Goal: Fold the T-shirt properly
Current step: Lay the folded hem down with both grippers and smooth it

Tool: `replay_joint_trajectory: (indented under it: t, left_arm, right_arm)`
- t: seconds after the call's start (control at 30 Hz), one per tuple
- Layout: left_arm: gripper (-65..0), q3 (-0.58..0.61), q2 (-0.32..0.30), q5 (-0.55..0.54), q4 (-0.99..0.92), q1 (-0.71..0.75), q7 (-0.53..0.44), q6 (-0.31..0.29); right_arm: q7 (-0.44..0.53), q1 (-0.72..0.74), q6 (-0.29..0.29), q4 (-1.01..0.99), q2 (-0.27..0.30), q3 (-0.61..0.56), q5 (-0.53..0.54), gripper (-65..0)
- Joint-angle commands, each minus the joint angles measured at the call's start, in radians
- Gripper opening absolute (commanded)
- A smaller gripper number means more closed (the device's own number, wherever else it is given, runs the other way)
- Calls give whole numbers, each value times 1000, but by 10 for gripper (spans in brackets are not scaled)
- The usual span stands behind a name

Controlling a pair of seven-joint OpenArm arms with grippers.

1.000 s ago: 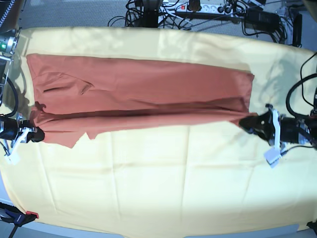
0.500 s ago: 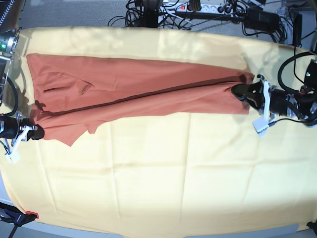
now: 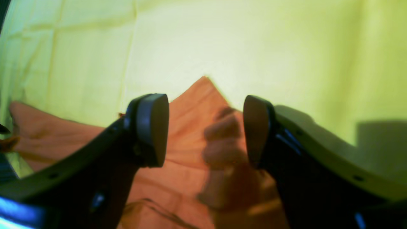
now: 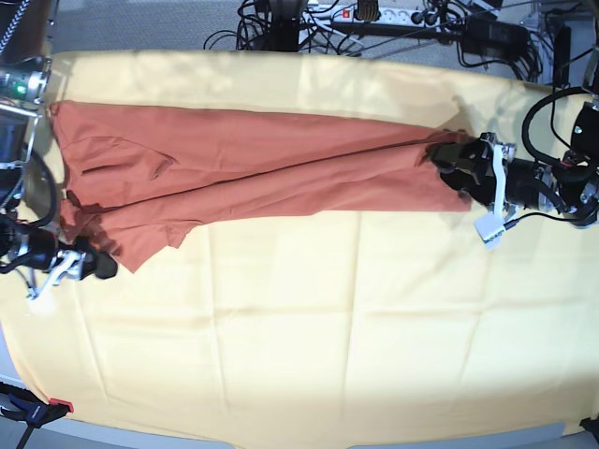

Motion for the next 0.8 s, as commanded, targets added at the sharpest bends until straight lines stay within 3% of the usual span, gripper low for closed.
replay_joint_trajectory:
  t: [0.0, 0.23, 0.33, 0.47, 0.63, 0.77]
  left_arm:
    - [-334, -15, -20, -20, 9, -19, -14, -6]
    - [-334, -15, -21, -19, 6, -19, -13, -6]
    - [-334, -15, -20, -20, 6, -19, -14, -6]
    - [-334, -15, -20, -20, 6, -19, -18, -6]
    - [-334, -15, -21, -20, 6, -19, -18, -6]
    - [-334, -15, -21, -19, 6, -20, -18, -6]
  right_arm:
    - [15, 31, 5, 17, 5, 5, -4, -260]
    - [166, 21, 5, 17, -42, 4, -293, -260]
    - [180, -4, 5, 17, -50, -8, -304, -276]
    - [180, -39, 5, 17, -51, -72, -304, -390]
    - [161, -35, 5, 17, -48, -124, -265, -644]
    - [118, -16, 5, 23, -41, -123, -170, -650]
